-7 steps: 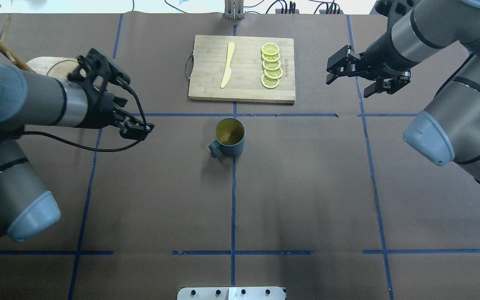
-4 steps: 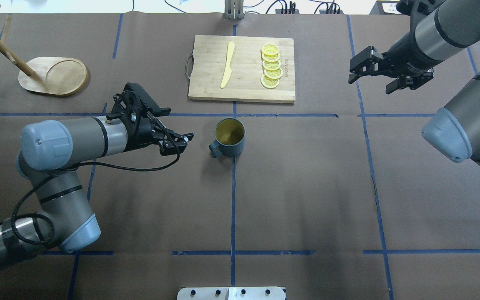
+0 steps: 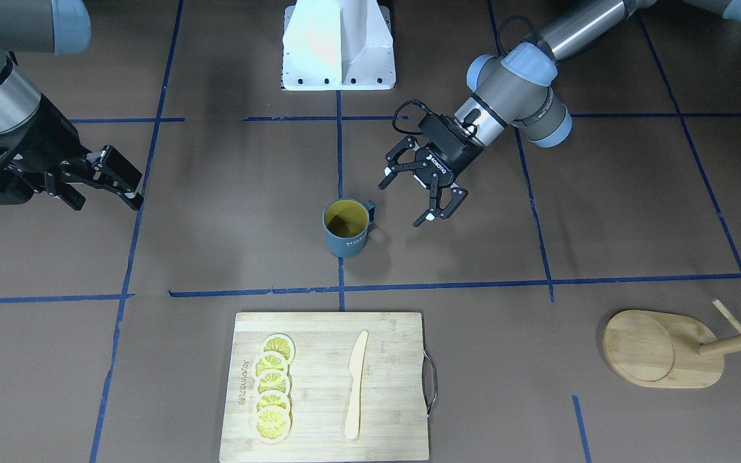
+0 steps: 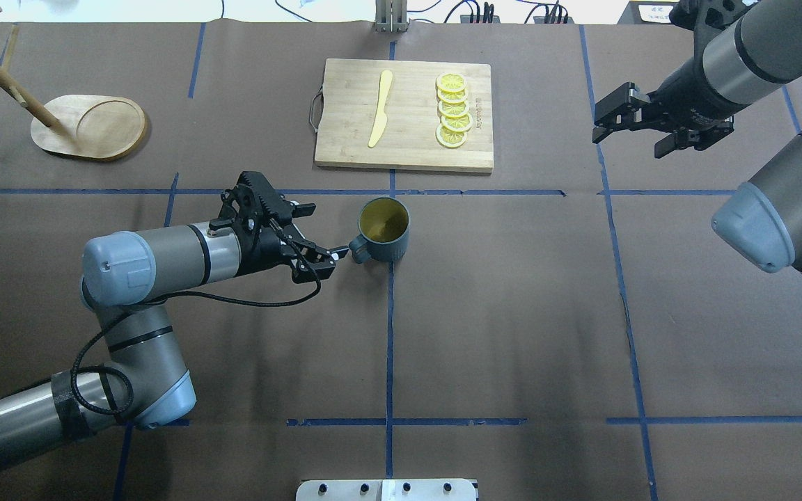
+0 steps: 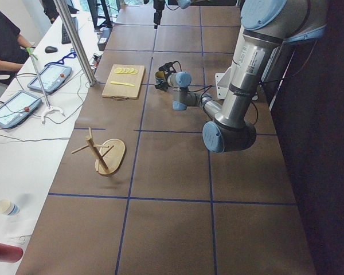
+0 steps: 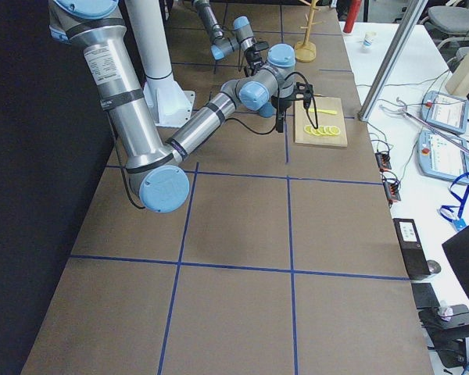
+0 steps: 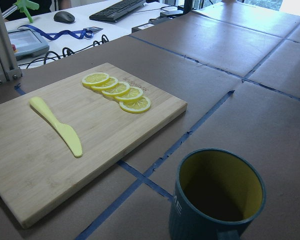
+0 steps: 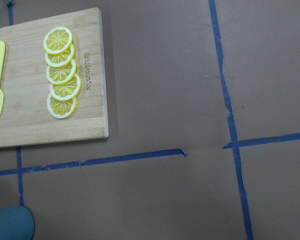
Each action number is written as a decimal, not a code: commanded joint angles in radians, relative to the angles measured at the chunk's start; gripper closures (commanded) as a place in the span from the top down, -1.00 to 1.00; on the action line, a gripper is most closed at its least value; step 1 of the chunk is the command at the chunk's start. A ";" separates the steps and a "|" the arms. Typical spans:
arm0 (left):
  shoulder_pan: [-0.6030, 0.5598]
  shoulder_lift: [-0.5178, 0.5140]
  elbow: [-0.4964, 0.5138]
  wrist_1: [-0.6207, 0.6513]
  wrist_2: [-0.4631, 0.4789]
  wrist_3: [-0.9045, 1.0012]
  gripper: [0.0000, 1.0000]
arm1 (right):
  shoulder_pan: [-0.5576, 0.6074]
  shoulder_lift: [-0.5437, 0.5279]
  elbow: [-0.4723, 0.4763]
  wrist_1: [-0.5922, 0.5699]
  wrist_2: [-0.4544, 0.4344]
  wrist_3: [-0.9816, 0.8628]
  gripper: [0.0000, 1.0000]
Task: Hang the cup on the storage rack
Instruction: 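Release the mug and raise the right gripper while the left arm reaches toward the mug, then grasp the blue mug's handle with the left gripper, then lift the mug with the left gripper toward the wooden rack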
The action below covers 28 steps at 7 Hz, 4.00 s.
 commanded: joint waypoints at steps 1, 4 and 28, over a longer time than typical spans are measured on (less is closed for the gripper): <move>0.053 -0.011 0.015 -0.009 0.014 -0.001 0.99 | -0.001 -0.001 -0.002 0.000 -0.002 0.000 1.00; 0.070 -0.048 0.078 -0.009 0.072 0.000 0.93 | -0.001 -0.004 -0.002 0.002 -0.002 0.000 1.00; -0.277 0.055 0.109 -0.331 0.127 -1.058 -0.97 | -0.003 -0.027 0.004 0.008 -0.009 0.003 1.00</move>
